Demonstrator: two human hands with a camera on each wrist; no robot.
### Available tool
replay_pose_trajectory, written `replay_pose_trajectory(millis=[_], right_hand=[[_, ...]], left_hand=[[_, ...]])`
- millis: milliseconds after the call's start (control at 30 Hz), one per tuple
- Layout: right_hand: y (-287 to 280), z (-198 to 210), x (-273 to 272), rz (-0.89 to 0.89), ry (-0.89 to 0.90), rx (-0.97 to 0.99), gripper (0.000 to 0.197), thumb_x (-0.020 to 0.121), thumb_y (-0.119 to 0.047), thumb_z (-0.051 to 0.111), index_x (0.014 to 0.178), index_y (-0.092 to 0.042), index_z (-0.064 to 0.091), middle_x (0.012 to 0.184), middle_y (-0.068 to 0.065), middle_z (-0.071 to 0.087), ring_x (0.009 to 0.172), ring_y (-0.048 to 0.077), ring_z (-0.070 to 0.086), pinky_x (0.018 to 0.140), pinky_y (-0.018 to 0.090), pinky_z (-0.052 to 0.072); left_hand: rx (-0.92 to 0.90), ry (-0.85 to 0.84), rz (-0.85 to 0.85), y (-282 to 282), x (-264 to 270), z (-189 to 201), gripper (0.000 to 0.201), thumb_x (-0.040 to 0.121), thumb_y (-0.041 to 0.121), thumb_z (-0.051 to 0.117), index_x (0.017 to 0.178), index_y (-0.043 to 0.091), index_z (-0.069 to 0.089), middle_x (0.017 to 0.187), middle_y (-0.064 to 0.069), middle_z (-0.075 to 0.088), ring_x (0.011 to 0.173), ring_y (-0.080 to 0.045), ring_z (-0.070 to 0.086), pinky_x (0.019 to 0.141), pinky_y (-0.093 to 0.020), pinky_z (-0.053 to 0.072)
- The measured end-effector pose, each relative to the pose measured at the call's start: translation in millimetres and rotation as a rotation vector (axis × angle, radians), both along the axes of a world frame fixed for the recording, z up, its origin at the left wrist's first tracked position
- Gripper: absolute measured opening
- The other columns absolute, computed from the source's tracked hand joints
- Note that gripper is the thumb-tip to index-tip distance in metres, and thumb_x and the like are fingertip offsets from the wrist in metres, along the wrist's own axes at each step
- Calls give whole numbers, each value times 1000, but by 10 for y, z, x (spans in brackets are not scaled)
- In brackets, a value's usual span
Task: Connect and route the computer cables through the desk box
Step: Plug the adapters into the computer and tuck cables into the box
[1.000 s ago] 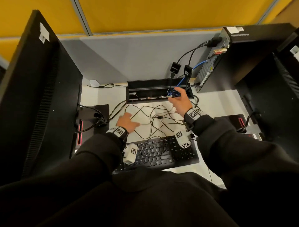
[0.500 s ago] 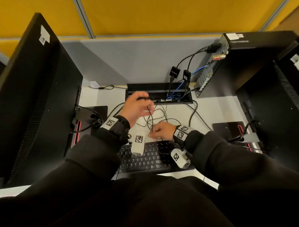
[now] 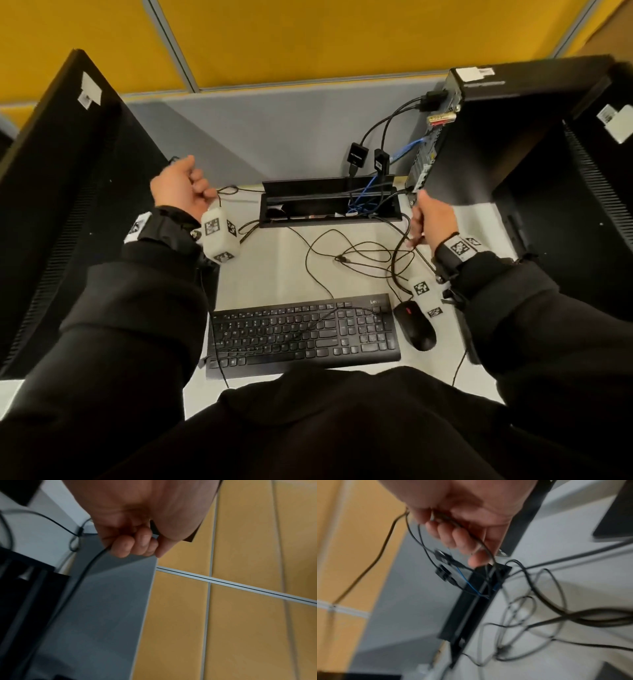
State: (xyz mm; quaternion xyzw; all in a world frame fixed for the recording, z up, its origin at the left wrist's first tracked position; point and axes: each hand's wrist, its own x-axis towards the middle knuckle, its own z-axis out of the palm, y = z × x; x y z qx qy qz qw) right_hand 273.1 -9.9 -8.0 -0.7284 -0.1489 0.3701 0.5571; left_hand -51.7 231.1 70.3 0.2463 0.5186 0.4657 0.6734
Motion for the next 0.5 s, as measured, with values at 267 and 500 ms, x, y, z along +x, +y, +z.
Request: replay_pose_trajectory(millis=[267, 500], right_hand=[[73, 776, 344, -162, 210, 300, 49, 101, -50, 46, 60, -25, 43, 52, -5, 24, 44, 13, 14, 43, 24, 12], [111, 820, 248, 188, -146, 55, 34, 96, -37, 59, 67, -22, 52, 56, -5, 33, 44, 13, 22, 44, 22, 20]], left_hand=[[-163, 412, -571, -881, 94, -730, 21, 101, 8, 54, 111, 2, 72, 62, -1, 49, 48, -13, 45, 53, -27, 49], [-174, 955, -1070, -1272, 136, -1142, 20, 99, 23, 64, 107, 6, 68, 87, -10, 76, 70, -24, 76, 62, -35, 61]])
